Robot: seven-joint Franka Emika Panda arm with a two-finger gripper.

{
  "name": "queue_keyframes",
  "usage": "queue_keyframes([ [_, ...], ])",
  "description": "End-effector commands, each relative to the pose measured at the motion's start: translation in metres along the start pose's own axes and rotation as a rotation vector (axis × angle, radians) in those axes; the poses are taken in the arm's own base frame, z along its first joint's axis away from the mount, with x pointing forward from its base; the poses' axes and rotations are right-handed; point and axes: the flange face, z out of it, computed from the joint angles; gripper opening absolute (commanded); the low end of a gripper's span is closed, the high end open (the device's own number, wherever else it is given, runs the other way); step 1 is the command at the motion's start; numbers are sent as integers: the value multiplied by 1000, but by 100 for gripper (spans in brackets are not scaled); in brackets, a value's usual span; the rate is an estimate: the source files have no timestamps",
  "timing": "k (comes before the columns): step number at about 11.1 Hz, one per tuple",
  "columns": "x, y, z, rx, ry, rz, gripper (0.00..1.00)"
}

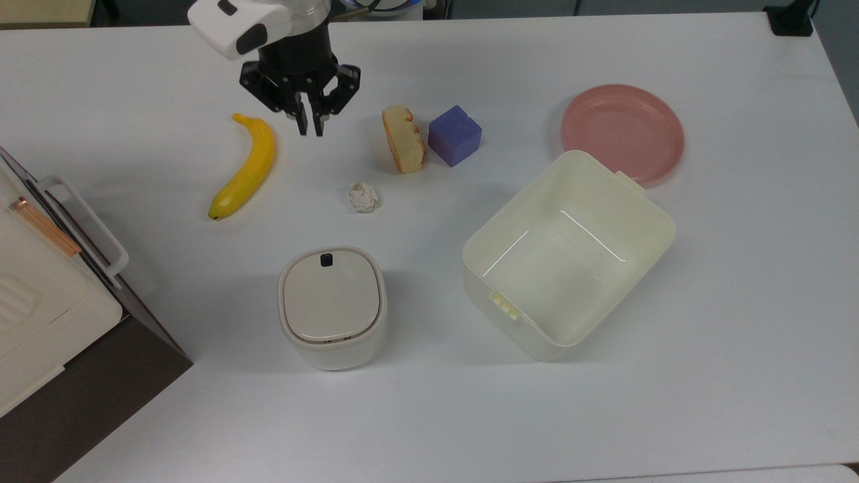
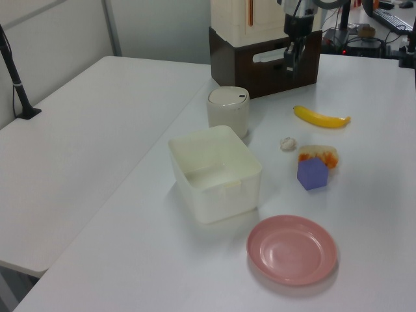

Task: Open the trash can
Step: 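Move the gripper over the white trash can and lower onto its lid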

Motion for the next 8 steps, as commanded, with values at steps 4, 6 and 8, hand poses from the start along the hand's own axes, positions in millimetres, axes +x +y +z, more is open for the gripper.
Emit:
queue_keyframes([
  [4,64,-18,16,19,245,17,0],
  [6,92,-21,41,11,272,42,0],
  [8,109,-30,65,12,338,83,0],
])
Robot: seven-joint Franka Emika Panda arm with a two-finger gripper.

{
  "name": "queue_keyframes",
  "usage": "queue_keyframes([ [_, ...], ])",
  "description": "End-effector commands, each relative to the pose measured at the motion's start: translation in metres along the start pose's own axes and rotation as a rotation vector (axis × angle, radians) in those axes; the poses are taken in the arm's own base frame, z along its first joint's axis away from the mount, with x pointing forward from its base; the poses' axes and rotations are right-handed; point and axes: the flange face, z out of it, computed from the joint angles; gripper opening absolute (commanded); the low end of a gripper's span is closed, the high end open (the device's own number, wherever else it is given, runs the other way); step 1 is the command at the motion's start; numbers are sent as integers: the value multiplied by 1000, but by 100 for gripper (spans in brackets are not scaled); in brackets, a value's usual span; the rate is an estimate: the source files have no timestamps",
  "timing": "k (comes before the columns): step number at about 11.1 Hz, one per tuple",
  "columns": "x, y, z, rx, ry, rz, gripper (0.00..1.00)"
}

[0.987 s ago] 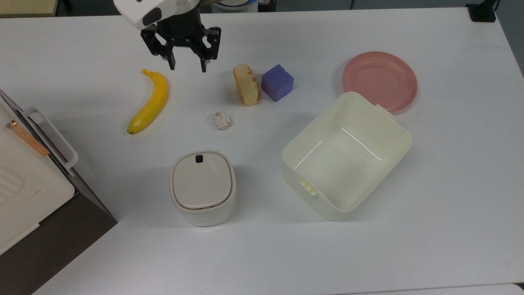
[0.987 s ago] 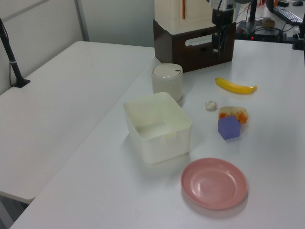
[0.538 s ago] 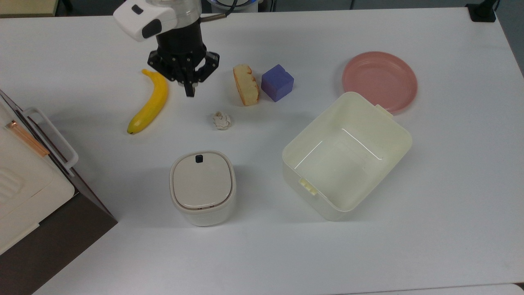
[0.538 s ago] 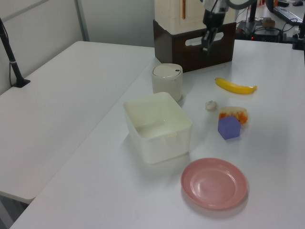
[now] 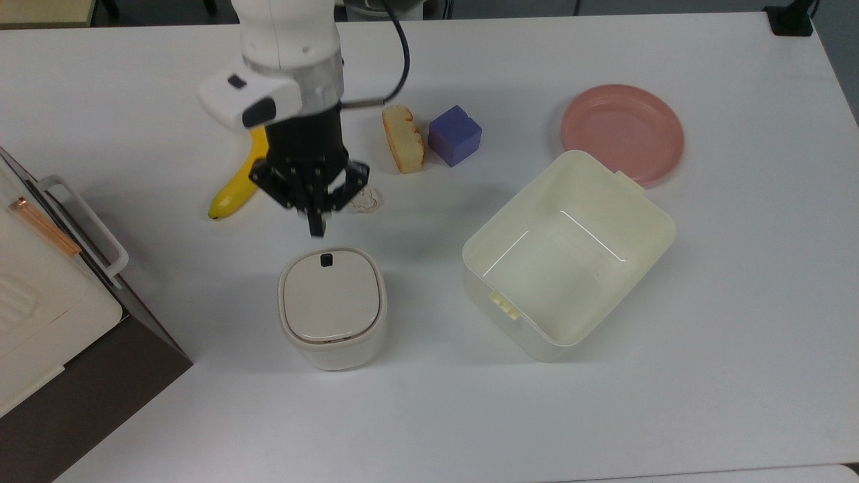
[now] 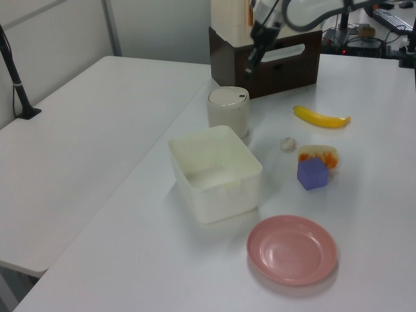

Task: Open the trash can
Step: 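Move the gripper over the white trash can and lower onto its lid, then grip the lid edge and lift it upward to flip it open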

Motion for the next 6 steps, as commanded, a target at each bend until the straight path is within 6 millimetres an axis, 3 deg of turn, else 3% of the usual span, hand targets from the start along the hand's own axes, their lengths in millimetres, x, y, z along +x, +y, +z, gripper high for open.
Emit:
queue_keyframes([
  [1,20,-18,42,-11,87,30,0],
  [3,14,-21,68,-29,65,3,0],
  [6,12,-19,71,-48,58,-23,0],
])
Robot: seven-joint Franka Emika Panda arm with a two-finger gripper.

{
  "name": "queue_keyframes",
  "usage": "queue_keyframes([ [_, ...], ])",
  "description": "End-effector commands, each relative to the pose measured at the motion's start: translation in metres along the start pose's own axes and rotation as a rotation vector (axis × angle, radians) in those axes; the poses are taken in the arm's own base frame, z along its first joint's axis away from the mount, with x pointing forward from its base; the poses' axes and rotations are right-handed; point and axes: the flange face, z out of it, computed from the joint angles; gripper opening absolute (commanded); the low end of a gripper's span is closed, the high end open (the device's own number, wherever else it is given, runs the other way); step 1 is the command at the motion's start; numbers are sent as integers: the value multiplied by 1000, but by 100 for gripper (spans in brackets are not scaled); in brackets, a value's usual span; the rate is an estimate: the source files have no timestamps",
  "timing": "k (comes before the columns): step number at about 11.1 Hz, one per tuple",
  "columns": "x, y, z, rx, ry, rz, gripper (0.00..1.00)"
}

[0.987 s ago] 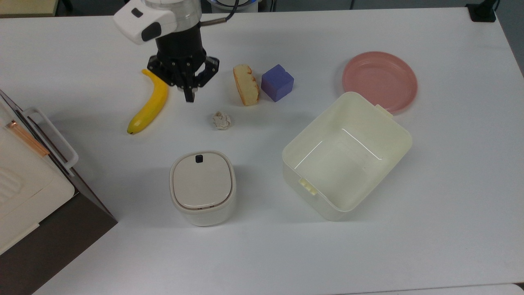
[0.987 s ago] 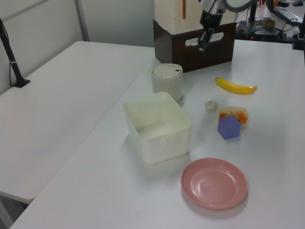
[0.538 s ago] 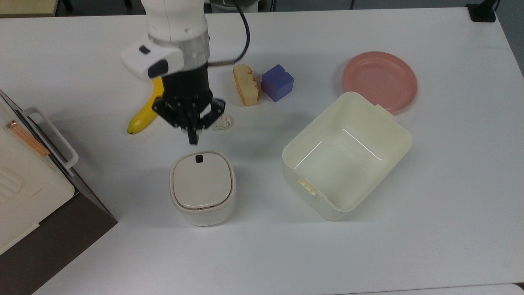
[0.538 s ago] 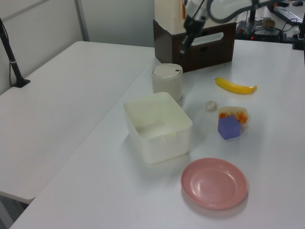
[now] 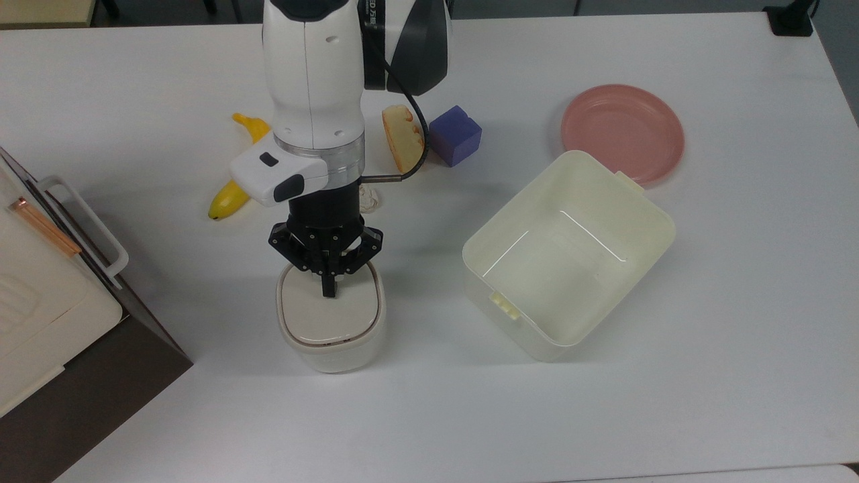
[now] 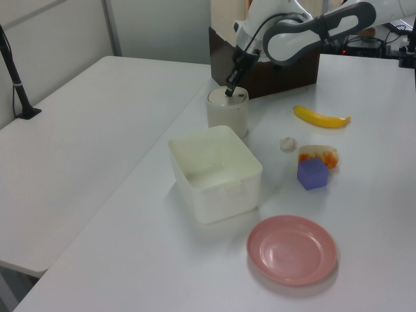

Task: Open the trash can
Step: 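Grip the lid edge and lift it upward to flip it open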

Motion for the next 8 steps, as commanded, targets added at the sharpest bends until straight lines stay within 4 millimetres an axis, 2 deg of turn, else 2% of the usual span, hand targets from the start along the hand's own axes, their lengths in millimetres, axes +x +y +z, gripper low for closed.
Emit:
queue_keyframes([
  [1,2,0,-2,-12,6,10,0],
  [2,8,7,-28,-8,28,29,0],
  [3,2,22,-66,-11,-28,51,0],
  [4,-5,26,-86,-11,-104,54,9],
  [5,-12,27,-105,-6,-166,50,30],
  [6,-22,29,-119,0,-226,41,62],
  [7,-31,32,-133,0,-271,44,100],
  [8,-41,32,-143,1,-308,28,100],
])
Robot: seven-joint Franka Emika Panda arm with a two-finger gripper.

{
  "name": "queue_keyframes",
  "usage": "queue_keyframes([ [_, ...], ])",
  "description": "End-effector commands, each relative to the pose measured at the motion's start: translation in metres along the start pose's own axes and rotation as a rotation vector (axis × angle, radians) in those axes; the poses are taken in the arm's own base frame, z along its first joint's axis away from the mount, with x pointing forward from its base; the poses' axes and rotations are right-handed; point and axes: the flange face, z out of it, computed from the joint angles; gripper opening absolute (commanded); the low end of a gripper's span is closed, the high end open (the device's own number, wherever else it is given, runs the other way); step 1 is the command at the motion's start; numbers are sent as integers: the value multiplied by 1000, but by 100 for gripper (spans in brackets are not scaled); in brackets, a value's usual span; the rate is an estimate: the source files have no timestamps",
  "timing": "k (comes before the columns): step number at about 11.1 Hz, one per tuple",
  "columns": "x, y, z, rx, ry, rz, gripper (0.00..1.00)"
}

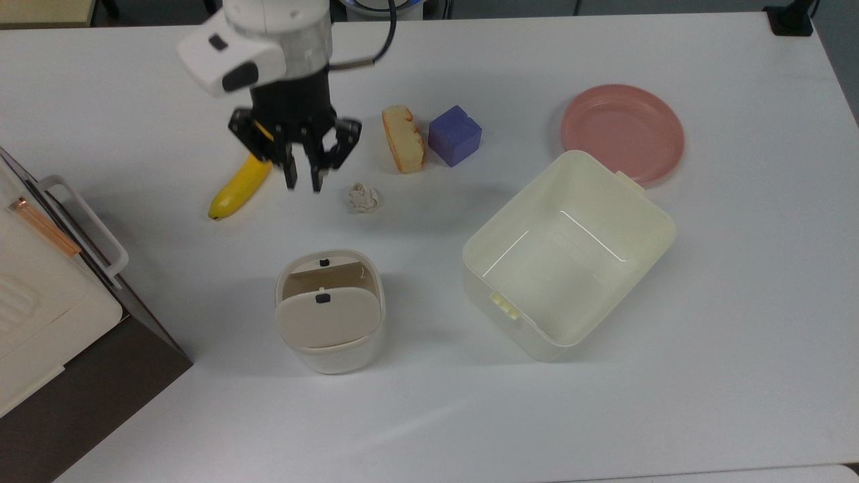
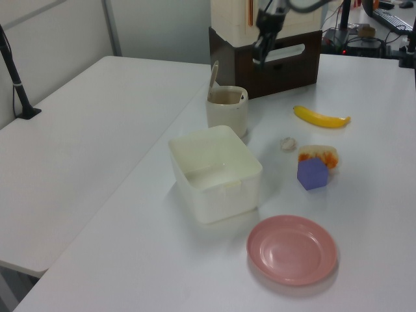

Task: Open the trash can

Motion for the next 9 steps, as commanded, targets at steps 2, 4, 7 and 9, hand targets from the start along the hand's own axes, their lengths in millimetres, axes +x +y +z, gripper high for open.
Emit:
queue_keyframes([
  [2,-53,5,-26,16,-133,-57,100],
  [4,-68,3,-32,11,-189,-68,100],
  [7,-78,1,-34,12,-213,-67,100],
  [9,-79,1,-35,11,-216,-62,100],
])
